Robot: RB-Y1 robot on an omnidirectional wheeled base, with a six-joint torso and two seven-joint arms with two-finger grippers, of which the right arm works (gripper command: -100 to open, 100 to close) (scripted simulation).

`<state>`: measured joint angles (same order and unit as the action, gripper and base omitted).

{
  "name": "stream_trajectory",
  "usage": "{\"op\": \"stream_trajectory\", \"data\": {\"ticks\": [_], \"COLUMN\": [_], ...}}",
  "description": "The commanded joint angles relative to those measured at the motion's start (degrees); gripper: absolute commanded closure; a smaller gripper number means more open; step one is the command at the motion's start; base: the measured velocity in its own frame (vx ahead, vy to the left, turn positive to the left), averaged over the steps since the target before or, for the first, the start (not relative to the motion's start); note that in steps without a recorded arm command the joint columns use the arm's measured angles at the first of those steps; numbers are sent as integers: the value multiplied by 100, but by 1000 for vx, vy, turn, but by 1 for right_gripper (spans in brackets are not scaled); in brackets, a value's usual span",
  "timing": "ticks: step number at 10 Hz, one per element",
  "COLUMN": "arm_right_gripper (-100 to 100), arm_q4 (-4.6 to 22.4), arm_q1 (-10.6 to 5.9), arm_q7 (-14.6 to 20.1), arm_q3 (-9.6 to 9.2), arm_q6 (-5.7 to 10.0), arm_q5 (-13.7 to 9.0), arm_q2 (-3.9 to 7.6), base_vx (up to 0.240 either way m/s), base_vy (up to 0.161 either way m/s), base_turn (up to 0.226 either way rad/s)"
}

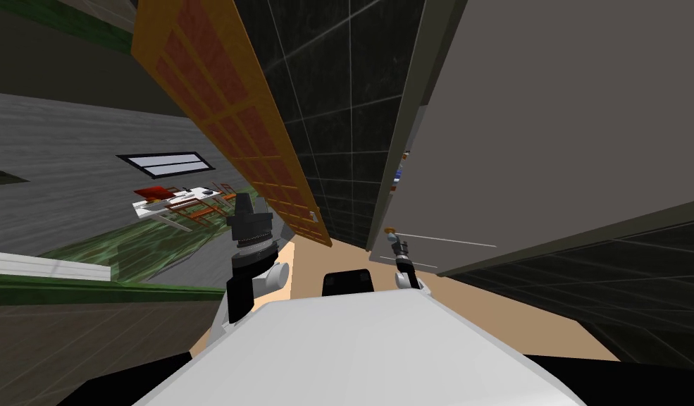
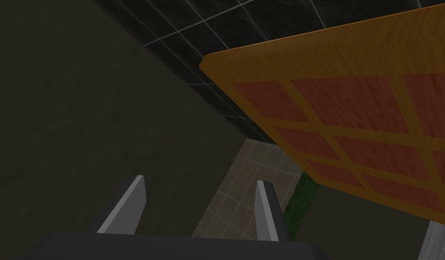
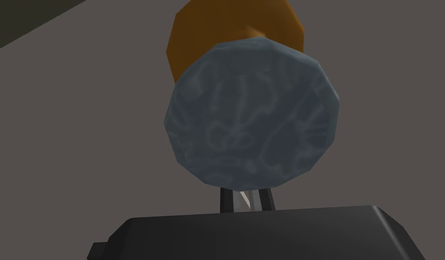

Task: Pull the door open

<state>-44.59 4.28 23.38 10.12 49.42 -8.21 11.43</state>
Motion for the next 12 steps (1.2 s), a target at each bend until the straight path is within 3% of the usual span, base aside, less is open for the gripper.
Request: {"op": "stream_trajectory", "data": {"ticks": [1,4,5,12], "arm_right_gripper": [100,100,-100,-100], "arm_q4": [-169,-128,-64,-142], "arm_q1": [-108,-133,-14,-34], "arm_q7": [-31,206,352,1300], "arm_q3": [-119,-172,-67,-243], "arm_q6": [32,26,-82,-148], "arm_q5": [53,-121,-246,-669], "arm_q2": [-129,-94,-22,-86], "base_vx": [-5,-23,-42,-73], "base_vy": [16,-14,-41,16], "base_turn": [9,51,-18,50]}}
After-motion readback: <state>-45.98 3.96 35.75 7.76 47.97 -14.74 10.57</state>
